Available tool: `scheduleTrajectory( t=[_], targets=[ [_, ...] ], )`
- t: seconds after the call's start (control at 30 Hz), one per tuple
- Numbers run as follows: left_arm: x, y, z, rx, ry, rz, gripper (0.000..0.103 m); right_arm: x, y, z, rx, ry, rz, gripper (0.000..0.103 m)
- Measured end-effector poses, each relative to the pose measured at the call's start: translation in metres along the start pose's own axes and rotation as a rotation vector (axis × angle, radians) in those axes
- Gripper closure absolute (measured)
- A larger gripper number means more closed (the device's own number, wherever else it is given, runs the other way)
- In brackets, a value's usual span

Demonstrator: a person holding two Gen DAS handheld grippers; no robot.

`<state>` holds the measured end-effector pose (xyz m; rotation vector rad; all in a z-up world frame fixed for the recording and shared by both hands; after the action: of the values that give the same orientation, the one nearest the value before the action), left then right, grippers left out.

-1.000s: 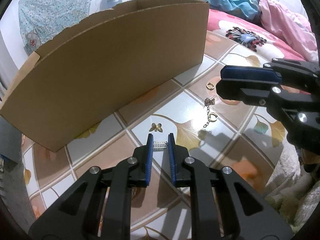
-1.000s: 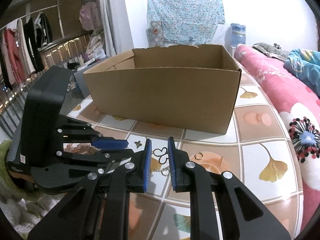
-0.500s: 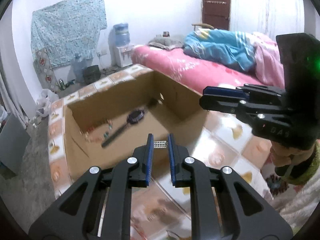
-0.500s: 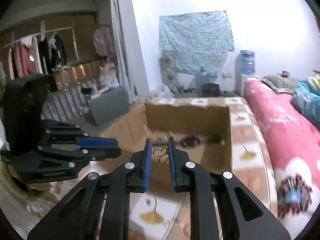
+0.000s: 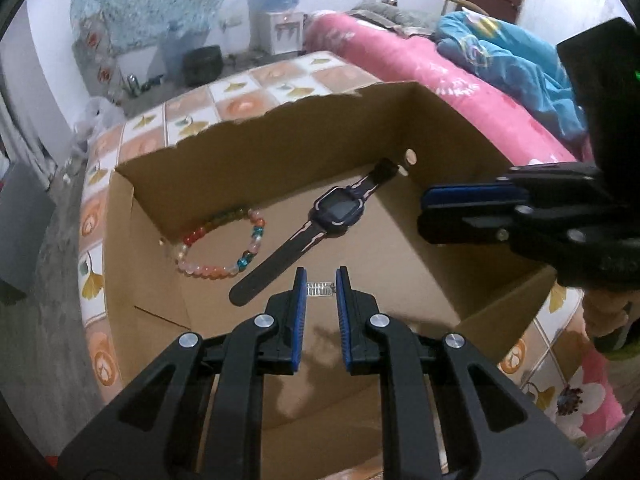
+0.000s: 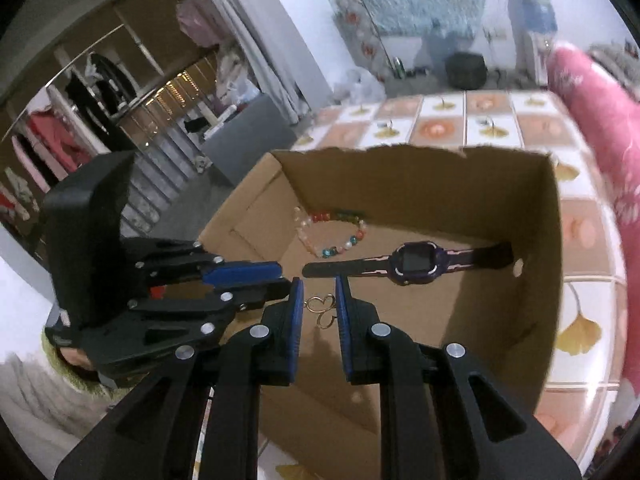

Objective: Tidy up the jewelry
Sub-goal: 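Carry both held pieces over the box and open both grippers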

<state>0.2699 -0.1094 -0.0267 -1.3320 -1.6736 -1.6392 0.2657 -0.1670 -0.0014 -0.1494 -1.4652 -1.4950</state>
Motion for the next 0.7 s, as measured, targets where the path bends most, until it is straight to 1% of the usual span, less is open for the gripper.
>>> scheduleTrajectory(
  t=[0.03,0.07,0.13,0.23,0.33,0.4,0.47,0.57,0.63,0.67,0.7],
  targets=[
    [-0.001,0.0,0.002,0.003,0.001,0.004,0.084,-0.003,-0.001,-0.003,-0.006,0.005,0.009,0.086],
    [-0.001,0.0,0.003,0.006,0.004,0.005,0.074,-0.005,0.001,-0.006,-0.017,0.009,0.011,0.086],
    [0.0,0.001,0.007,0.021,0.003,0.0,0.068,-0.006,0.003,-0.011,-0.038,0.021,0.003,0.086],
    [0.003,0.004,0.014,0.043,0.003,-0.01,0.064,-0.002,0.007,-0.019,-0.069,0.03,-0.018,0.086],
    [0.012,0.006,0.018,0.062,-0.003,-0.032,0.063,0.007,0.009,-0.024,-0.087,0.023,-0.042,0.086],
    [0.021,0.007,0.02,0.071,-0.008,-0.057,0.061,0.016,0.009,-0.024,-0.097,0.011,-0.059,0.086],
    [0.033,0.007,0.02,0.075,-0.013,-0.083,0.057,0.027,0.009,-0.022,-0.104,0.001,-0.078,0.086],
    [0.054,0.004,0.018,0.078,-0.028,-0.128,0.056,0.046,0.008,-0.015,-0.106,-0.01,-0.115,0.085],
    [0.071,-0.001,0.015,0.078,-0.048,-0.164,0.053,0.059,0.007,-0.01,-0.107,-0.018,-0.146,0.079],
    [0.082,-0.005,0.011,0.074,-0.061,-0.189,0.051,0.069,0.004,-0.006,-0.11,-0.026,-0.166,0.074],
    [0.088,-0.009,0.009,0.071,-0.07,-0.205,0.05,0.077,0.002,-0.002,-0.113,-0.031,-0.184,0.073]
  ],
)
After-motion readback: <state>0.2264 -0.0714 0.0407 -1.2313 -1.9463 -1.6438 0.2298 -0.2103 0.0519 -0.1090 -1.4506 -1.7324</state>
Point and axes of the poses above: each gripper's, at about its wrist camera, not at the fingertips, and x roughly against the way its jaws point, z to its left, y to its top, the point moved 10 cm from there along -x, roughly the way its jaws point, and after that the axes turned 15 degrees about x, right-handed, at the moved point
